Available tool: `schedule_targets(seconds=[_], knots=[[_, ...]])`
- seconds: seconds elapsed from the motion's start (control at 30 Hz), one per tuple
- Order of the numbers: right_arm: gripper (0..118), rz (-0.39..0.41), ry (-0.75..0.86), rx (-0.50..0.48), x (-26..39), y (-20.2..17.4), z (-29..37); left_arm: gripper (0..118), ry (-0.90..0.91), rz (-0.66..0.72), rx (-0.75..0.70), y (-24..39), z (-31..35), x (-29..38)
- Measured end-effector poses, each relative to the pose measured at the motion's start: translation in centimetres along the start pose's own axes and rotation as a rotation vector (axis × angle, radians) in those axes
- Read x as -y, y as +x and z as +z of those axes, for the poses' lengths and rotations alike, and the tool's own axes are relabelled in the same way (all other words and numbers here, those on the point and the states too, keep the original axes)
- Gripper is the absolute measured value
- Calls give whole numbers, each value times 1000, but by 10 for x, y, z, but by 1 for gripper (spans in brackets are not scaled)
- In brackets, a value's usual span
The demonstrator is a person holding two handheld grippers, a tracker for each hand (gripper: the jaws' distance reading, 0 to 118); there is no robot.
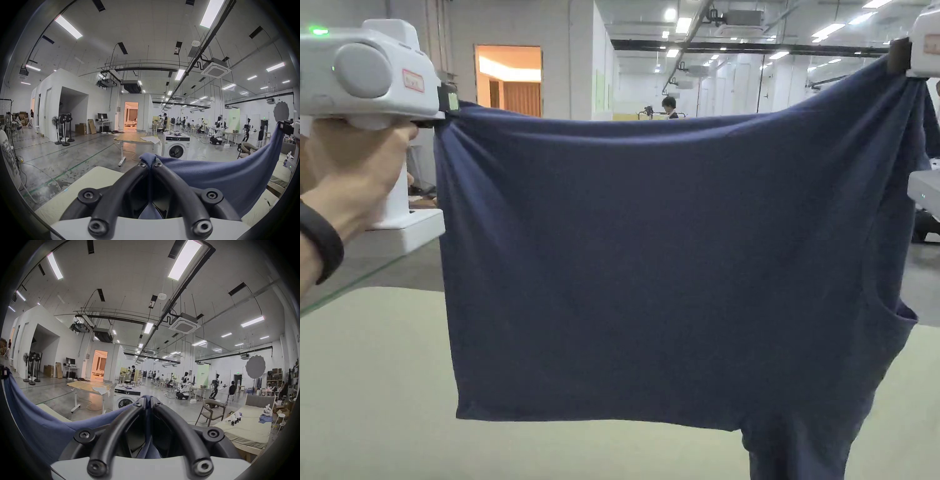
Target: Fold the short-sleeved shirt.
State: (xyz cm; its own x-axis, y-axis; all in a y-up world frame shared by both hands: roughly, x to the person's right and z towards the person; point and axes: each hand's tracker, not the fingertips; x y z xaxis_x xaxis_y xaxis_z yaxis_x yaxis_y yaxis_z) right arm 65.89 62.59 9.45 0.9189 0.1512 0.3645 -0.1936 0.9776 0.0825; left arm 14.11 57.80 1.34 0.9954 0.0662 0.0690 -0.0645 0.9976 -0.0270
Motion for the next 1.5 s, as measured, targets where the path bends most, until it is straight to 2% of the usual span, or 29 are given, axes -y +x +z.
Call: schedule_targets(seconds=[0.17,0.2,0.27,0.4,0.57,0.6,0.7,0.8,0.87,0.9,0.97,1.03,1.07,1.13,1.23,1.27,1.33,1.4,1.5], knots=[[2,67,34,63,-8,-9,-12,0,21,-72,-22,4,-12,3],[2,57,29,49,-9,-8,-17,0,21,-65,-25,6,-13,3],[2,-17,27,27,-6,-8,-13,0,10,-42,-12,5,-20,9],[2,25,-34,13,22,-15,-19,0,-31,-67,-13,12,-31,35],[2,-63,-170,-96,97,-12,-14,0,-99,-68,9,10,-26,103],[2,-126,-203,-141,115,-7,-9,0,-127,-71,-6,10,-20,118],[2,-181,-235,-166,153,5,12,0,-174,-50,35,3,-2,150],[2,-205,-253,-231,183,23,55,0,-193,-12,80,-5,38,177],[2,-262,-268,-266,204,41,94,0,-226,-56,115,-10,69,193],[2,-255,-303,-295,214,50,114,0,-203,-36,118,-16,90,204],[2,-257,-290,-276,238,66,167,0,-225,15,187,-28,133,227],[2,-256,-302,-286,265,79,220,0,-238,26,186,-35,176,254],[2,-281,-290,-281,279,82,252,0,-266,47,199,-38,196,269],[2,-272,-363,-283,311,86,308,0,-262,77,240,-44,244,306],[2,-300,-389,-266,349,81,393,0,-301,126,262,-46,309,351],[2,-313,-416,-271,357,80,413,0,-335,141,248,-45,322,363],[2,-349,-486,-207,376,77,450,0,-392,168,198,-46,351,390],[2,-469,-564,-233,395,81,475,0,-458,135,166,-52,367,413],[2,-410,-640,-172,419,77,492,0,-514,137,168,-57,378,435]])
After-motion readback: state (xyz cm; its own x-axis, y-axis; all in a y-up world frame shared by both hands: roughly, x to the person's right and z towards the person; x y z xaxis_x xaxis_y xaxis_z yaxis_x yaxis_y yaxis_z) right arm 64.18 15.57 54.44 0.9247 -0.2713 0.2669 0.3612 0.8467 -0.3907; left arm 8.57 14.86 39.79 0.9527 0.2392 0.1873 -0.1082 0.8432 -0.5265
